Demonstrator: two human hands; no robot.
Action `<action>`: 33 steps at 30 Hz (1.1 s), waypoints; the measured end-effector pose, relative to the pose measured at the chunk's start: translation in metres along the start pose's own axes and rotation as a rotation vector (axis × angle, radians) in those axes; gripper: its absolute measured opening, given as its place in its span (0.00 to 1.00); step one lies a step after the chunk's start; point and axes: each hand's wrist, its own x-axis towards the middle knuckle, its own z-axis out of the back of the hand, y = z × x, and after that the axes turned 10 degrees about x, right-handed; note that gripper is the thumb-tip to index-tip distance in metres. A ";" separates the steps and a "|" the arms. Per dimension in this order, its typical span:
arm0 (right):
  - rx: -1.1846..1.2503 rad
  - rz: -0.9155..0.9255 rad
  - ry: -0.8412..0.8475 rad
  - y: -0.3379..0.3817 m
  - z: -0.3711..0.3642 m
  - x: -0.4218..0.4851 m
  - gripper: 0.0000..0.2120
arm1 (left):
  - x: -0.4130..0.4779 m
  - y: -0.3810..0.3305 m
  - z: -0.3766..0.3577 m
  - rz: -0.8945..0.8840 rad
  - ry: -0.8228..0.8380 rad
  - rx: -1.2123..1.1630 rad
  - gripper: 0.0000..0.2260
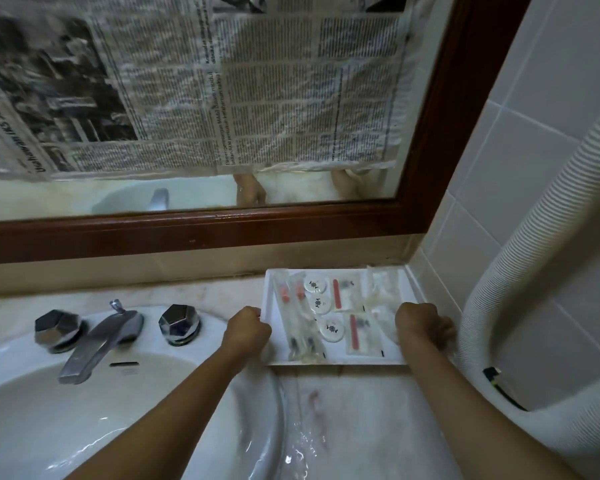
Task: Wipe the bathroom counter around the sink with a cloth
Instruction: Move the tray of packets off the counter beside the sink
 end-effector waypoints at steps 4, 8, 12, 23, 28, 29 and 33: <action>0.073 0.024 0.057 -0.001 0.020 -0.030 0.19 | -0.036 0.012 0.015 0.037 -0.079 -0.099 0.14; 0.074 0.057 0.101 -0.014 0.031 -0.069 0.17 | -0.082 0.033 0.042 0.079 -0.180 -0.205 0.13; 0.121 0.100 0.190 -0.025 0.034 -0.121 0.17 | -0.130 0.073 0.072 0.142 -0.254 -0.299 0.22; 0.128 0.218 0.439 -0.064 -0.006 -0.325 0.18 | -0.273 0.261 0.144 0.333 -0.462 -0.460 0.18; 0.095 0.308 0.564 -0.081 -0.037 -0.438 0.14 | -0.339 0.361 0.187 0.400 -0.497 -0.554 0.17; 0.089 0.313 0.591 -0.086 -0.043 -0.461 0.14 | -0.352 0.383 0.195 0.417 -0.511 -0.572 0.17; 0.079 0.343 0.706 -0.103 -0.070 -0.552 0.12 | -0.405 0.460 0.217 0.510 -0.573 -0.662 0.17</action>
